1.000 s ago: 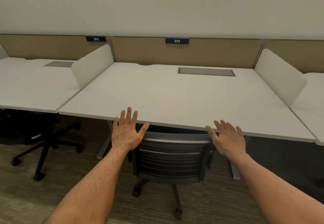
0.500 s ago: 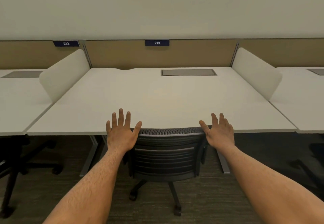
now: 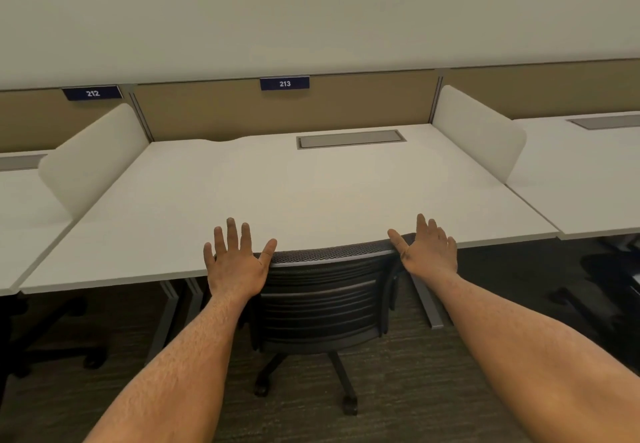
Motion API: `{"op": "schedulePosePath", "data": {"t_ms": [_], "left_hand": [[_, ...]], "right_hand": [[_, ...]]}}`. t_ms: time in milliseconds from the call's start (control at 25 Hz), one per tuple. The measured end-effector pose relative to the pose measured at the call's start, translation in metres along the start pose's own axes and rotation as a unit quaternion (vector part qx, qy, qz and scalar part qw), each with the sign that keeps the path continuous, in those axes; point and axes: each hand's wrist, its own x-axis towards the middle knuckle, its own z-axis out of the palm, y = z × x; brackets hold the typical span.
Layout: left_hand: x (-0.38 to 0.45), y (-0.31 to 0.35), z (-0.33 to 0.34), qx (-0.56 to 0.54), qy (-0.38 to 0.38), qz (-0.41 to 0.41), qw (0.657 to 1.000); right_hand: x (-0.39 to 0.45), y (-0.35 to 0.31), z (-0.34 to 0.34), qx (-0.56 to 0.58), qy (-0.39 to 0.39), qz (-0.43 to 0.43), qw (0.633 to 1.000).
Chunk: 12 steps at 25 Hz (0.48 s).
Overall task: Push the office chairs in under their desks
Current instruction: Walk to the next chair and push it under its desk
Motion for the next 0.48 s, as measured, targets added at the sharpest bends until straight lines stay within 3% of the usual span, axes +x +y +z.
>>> {"op": "schedulePosePath", "data": {"t_ms": [120,280,360,480], "left_hand": [[-0.021,0.016,0.004,-0.021,0.047,0.034,0.998],[-0.066,0.080,0.027,-0.062,0.093,0.225,0.968],[-0.085,0.124,0.037,-0.072,0.084,0.321,0.941],[-0.115,0.196,0.048,-0.100,0.029,0.396,0.912]], "right_hand": [[-0.031,0.015,0.013,0.037,0.046,-0.050,0.997],[-0.073,0.048,0.020,0.044,0.045,-0.103,0.993],[-0.091,0.072,0.015,0.016,0.030,-0.107,0.994],[-0.124,0.128,0.002,0.007,0.048,-0.065,0.997]]}}
